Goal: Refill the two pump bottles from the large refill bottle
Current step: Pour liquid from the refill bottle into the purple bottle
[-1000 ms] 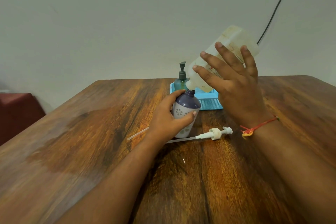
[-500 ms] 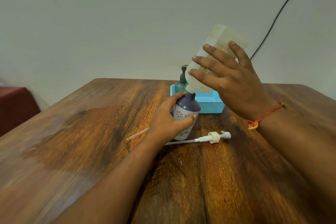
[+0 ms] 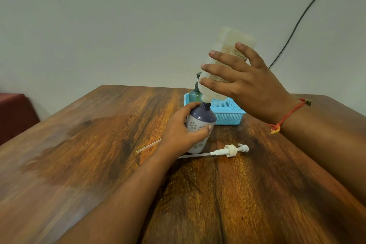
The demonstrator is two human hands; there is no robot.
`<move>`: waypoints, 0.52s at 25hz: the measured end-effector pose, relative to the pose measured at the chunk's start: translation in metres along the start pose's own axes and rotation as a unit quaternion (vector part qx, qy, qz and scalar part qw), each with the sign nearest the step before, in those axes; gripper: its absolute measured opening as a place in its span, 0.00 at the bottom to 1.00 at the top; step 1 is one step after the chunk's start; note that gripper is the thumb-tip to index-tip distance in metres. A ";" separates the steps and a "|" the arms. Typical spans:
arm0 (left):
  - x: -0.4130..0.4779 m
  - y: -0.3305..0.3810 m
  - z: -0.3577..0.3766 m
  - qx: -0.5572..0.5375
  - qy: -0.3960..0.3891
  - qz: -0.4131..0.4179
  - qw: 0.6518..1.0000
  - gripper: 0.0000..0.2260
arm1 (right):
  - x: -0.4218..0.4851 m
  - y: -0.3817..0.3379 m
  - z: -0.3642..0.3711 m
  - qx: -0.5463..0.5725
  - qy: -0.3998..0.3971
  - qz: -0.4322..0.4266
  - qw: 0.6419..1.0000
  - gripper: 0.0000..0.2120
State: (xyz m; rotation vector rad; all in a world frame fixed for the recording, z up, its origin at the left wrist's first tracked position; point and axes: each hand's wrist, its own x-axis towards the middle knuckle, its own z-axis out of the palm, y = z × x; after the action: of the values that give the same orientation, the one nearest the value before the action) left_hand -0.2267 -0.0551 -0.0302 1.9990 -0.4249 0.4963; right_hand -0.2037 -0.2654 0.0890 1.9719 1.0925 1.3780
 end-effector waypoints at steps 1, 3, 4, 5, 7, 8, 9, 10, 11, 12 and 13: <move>0.000 0.000 0.000 0.001 0.000 -0.001 1.000 0.31 | 0.002 0.001 -0.001 0.003 -0.005 -0.005 1.000 0.23; 0.000 0.000 0.000 -0.001 0.000 -0.001 1.000 0.30 | 0.004 0.001 -0.002 0.004 -0.017 -0.013 1.000 0.23; 0.001 -0.001 0.000 -0.001 0.000 0.000 1.000 0.30 | 0.005 0.002 -0.003 0.004 -0.022 -0.016 1.000 0.23; 0.001 -0.001 0.000 0.000 0.000 0.000 1.000 0.30 | 0.006 0.002 -0.003 0.005 -0.028 -0.019 0.999 0.22; 0.000 -0.001 0.000 -0.002 -0.001 -0.001 1.000 0.31 | 0.008 0.002 -0.005 0.009 -0.036 -0.017 0.999 0.21; 0.000 -0.001 0.000 -0.005 -0.001 -0.003 1.000 0.31 | 0.009 0.002 -0.006 0.011 -0.038 -0.011 0.999 0.21; 0.000 -0.001 0.000 -0.007 -0.001 -0.004 1.000 0.30 | 0.010 0.002 -0.007 0.015 -0.041 0.000 0.999 0.21; 0.000 0.000 -0.001 -0.007 0.000 -0.005 1.000 0.30 | 0.010 0.002 -0.007 0.022 -0.045 0.014 0.999 0.21; 0.000 0.000 -0.001 -0.008 0.001 -0.007 1.000 0.30 | 0.010 0.002 -0.006 0.033 -0.050 0.036 0.998 0.22; -0.001 0.002 -0.001 -0.012 0.002 -0.010 1.000 0.29 | 0.007 0.001 -0.004 0.051 -0.054 0.067 0.995 0.24; -0.001 0.003 -0.001 -0.019 0.003 -0.016 1.000 0.29 | 0.004 0.001 -0.002 0.076 -0.060 0.110 0.989 0.26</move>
State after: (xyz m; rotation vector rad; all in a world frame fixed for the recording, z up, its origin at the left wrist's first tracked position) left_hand -0.2292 -0.0550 -0.0283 1.9632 -0.3954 0.4717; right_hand -0.2044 -0.2628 0.0922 2.3133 0.9745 1.2963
